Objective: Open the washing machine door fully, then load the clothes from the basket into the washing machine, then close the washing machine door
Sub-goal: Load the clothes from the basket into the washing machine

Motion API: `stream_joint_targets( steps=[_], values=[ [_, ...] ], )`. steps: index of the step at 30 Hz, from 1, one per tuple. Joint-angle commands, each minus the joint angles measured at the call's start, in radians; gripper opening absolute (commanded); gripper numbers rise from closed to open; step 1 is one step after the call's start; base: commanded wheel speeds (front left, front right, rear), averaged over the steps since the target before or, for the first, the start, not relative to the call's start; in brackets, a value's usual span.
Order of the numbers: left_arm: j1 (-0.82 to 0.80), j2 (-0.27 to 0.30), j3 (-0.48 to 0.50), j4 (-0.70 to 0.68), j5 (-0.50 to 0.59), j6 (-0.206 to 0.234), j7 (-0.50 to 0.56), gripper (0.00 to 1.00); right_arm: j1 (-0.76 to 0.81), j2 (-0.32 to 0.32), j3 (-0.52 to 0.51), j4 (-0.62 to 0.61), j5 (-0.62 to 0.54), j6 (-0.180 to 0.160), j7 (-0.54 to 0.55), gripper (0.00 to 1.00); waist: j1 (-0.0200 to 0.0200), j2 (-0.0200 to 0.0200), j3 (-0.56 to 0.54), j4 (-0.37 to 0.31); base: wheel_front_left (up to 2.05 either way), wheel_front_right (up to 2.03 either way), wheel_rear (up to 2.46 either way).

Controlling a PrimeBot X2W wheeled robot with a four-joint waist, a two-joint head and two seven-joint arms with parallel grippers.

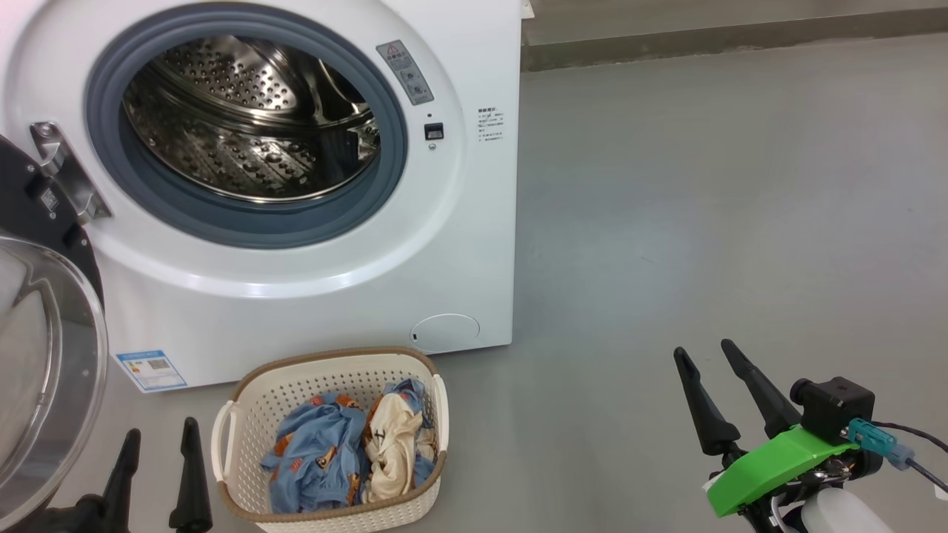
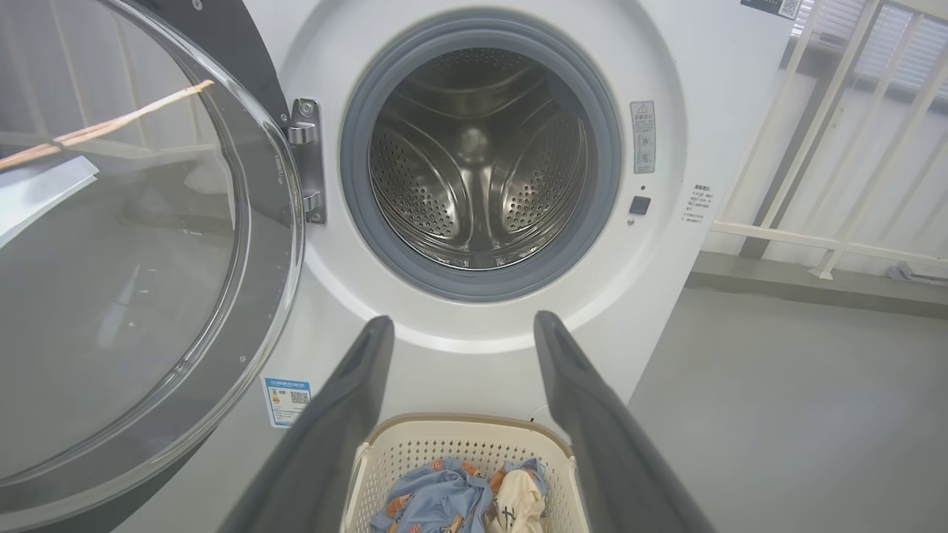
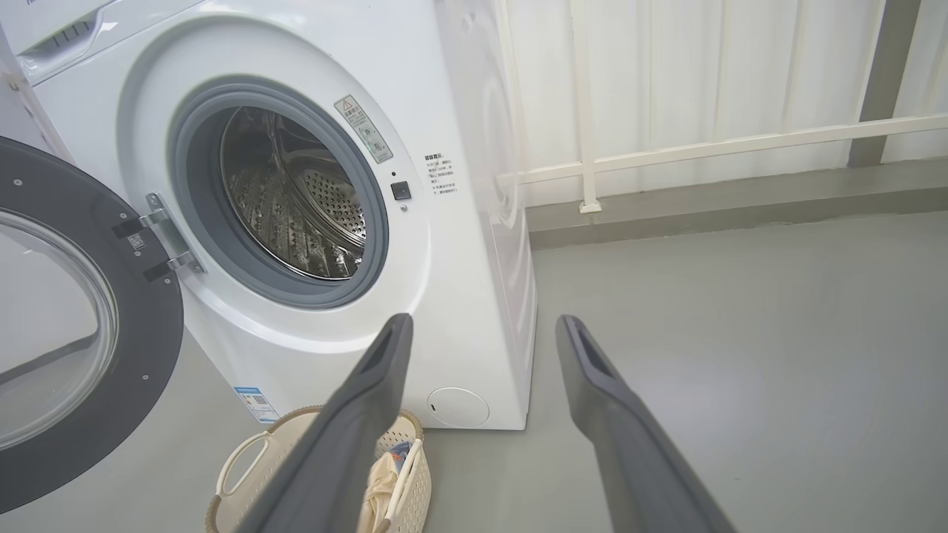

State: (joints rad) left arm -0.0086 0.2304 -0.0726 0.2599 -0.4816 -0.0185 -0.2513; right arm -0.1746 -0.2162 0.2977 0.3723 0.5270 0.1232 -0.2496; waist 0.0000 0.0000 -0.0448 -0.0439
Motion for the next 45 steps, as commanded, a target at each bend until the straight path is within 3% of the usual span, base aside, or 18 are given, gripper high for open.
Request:
stream_joint_targets(
  steps=[1, 45],
  values=[
    [-0.028, 0.021, 0.036, -0.014, 0.012, -0.002, -0.01, 1.0, -0.016, -0.007, 0.012, -0.026, -0.009, 0.008, -0.012, 1.0, 0.0, 0.0, 0.0, 0.002, 0.0, 0.0, 0.0],
    [-0.033, -0.008, 0.074, 0.001, 0.053, -0.034, -0.01, 1.0, -0.015, 0.002, 0.01, -0.023, -0.002, 0.008, -0.012, 1.0, 0.0, 0.0, 0.004, 0.015, 0.16, -0.16, 0.0]
  ],
)
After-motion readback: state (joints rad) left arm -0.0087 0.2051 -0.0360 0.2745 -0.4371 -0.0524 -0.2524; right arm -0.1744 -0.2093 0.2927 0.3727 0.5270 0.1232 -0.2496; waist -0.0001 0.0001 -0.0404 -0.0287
